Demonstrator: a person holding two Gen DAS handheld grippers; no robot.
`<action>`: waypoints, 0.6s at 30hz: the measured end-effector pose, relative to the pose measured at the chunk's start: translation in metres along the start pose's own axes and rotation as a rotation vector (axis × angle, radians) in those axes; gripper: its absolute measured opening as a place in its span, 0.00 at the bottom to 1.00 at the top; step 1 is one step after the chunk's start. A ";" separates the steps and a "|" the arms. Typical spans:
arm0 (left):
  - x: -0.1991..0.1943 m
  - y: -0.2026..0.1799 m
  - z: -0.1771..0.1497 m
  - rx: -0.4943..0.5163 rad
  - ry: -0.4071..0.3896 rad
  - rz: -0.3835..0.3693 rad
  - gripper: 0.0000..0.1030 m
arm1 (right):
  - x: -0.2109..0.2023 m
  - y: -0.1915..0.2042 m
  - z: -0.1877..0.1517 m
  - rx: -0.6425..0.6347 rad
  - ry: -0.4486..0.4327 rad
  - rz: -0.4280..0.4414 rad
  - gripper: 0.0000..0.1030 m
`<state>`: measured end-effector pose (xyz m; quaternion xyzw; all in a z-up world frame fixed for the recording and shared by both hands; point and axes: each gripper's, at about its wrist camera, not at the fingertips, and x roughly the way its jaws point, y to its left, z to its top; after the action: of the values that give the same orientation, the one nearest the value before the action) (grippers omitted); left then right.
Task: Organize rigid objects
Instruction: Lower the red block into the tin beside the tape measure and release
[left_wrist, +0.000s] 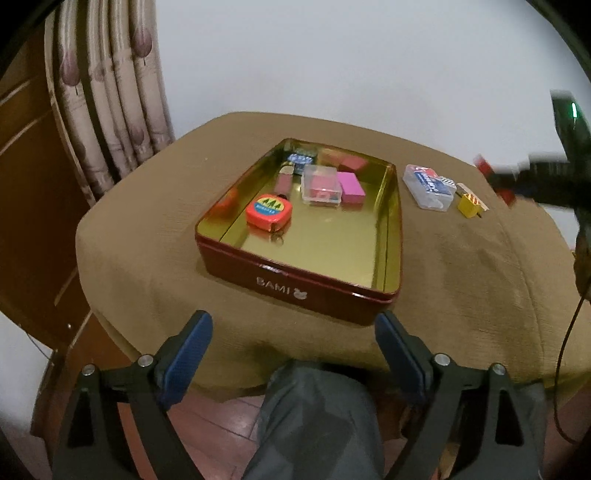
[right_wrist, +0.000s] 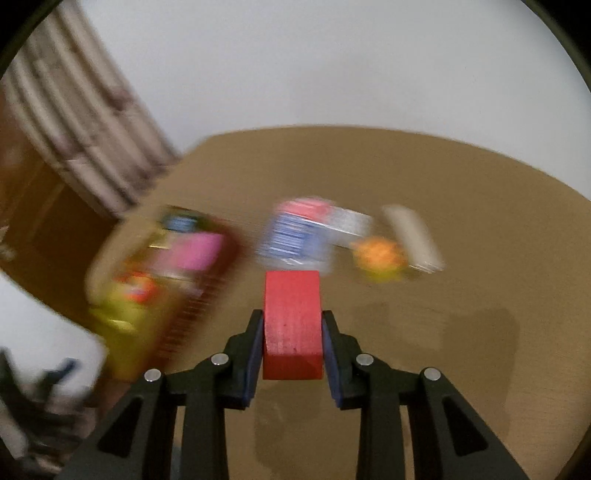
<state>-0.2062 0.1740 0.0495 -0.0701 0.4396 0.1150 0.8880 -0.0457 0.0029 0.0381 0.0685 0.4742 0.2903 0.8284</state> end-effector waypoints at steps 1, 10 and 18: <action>-0.001 0.003 0.000 -0.005 0.001 -0.002 0.85 | 0.005 0.022 0.006 -0.015 0.013 0.045 0.29; -0.013 0.033 -0.001 -0.032 -0.042 0.035 0.85 | 0.128 0.128 0.017 -0.041 0.230 0.095 0.29; -0.010 0.039 -0.004 -0.014 -0.042 0.024 0.85 | 0.178 0.152 0.006 -0.052 0.294 -0.063 0.29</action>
<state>-0.2252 0.2092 0.0545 -0.0687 0.4206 0.1304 0.8952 -0.0357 0.2260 -0.0328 -0.0113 0.5846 0.2832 0.7602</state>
